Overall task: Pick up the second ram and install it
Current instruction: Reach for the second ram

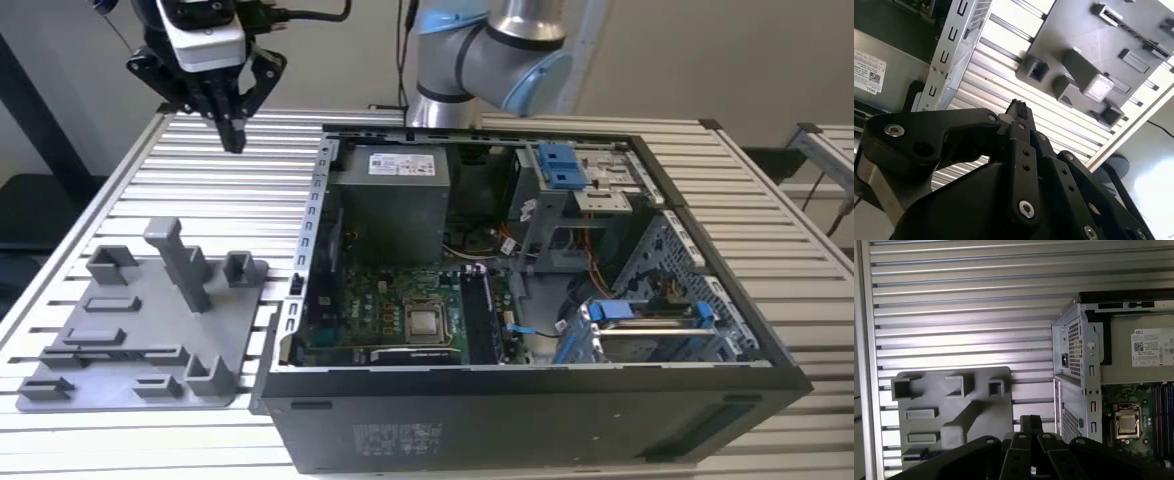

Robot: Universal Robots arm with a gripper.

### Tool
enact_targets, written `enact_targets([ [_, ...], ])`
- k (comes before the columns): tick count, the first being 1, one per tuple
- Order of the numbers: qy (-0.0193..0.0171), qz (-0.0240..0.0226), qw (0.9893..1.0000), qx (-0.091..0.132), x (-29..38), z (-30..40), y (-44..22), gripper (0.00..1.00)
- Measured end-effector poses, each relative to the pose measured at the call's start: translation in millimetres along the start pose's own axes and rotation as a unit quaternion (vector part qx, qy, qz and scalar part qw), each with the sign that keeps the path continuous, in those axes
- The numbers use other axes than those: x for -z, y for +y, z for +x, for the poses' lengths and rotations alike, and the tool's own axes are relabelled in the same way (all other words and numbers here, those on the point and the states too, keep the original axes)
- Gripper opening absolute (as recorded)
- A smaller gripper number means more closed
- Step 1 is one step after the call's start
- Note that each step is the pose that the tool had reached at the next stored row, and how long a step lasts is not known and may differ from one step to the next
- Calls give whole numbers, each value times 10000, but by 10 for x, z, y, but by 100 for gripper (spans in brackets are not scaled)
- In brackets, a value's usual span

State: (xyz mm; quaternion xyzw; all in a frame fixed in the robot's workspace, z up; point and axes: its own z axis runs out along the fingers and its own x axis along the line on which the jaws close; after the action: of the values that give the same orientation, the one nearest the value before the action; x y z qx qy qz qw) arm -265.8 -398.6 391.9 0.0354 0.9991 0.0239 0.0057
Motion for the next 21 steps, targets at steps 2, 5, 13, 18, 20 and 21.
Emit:
enact_targets([
  [2,0,0,10000,0,1,70,-5,11],
  [5,0,0,10000,0,2,174,-12,11],
  [13,1,0,10000,0,7,522,-37,11],
  [18,1,-1,10000,29,8,695,-49,11],
  [20,4,-1,10000,89,7,718,-51,11],
  [21,6,-1,9999,125,6,728,-52,11],
])
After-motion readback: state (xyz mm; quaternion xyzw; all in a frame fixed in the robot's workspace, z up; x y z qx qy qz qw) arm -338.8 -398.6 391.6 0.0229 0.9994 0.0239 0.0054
